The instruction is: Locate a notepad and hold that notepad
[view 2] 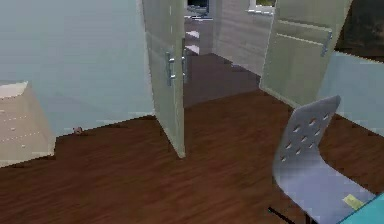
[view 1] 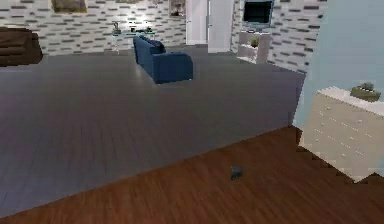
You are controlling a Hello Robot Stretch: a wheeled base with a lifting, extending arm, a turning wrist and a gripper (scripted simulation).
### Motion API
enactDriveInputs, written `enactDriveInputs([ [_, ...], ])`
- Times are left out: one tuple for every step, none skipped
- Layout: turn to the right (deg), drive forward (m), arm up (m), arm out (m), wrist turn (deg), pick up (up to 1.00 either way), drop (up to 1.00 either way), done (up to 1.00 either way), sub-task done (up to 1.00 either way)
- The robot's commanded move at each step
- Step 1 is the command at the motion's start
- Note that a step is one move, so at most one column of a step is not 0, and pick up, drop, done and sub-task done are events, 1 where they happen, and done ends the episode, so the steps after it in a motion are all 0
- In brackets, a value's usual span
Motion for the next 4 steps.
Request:
enactDriveInputs([
  [-45.0,0.0,0.0,0.0,0.0,0.0,0.0,0.0,0.0],
  [-45.0,0.0,0.0,0.0,0.0,0.0,0.0,0.0,0.0],
  [0.0,0.8,0.0,0.0,0.0,0.0,0.0,0.0,0.0],
  [-27.0,0.0,0.0,0.0,0.0,0.0,0.0,0.0,0.0],
])
